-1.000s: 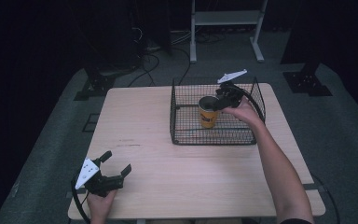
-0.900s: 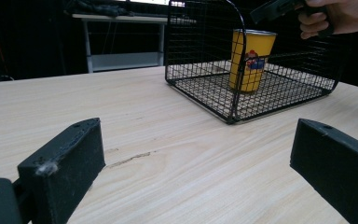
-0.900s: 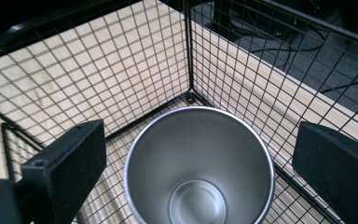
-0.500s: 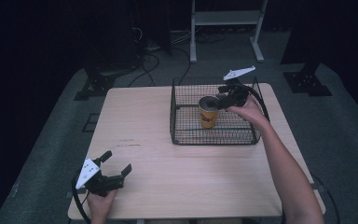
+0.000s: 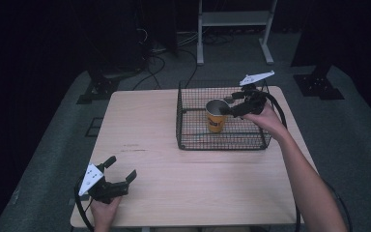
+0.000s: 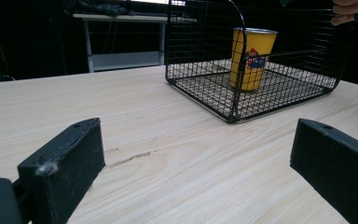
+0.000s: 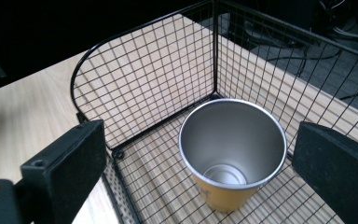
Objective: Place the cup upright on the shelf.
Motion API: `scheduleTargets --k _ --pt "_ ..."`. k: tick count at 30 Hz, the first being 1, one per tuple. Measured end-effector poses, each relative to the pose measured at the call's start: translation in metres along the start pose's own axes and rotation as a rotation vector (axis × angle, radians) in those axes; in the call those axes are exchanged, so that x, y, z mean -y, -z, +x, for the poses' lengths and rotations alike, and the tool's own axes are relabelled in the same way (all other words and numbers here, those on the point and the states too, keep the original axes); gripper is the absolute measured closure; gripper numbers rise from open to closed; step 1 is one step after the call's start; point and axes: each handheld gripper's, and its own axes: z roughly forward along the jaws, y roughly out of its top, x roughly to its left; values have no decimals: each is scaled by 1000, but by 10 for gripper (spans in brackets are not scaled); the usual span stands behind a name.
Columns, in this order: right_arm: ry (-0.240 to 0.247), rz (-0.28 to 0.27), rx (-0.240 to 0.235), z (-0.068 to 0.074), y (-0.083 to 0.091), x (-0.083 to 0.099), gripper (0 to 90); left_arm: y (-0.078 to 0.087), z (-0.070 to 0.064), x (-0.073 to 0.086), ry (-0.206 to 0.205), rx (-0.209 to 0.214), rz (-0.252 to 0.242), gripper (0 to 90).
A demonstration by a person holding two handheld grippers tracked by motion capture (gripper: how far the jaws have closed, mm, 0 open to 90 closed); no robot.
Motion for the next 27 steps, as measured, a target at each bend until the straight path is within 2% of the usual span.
scheduleTargets --k 18,27 --pt "-9 -16 -15 7 31 17 26 0 -1 0 -7 -1 8 22" --pt "-13 -8 -31 12 37 25 26 0 -1 0 -9 -2 9 22"
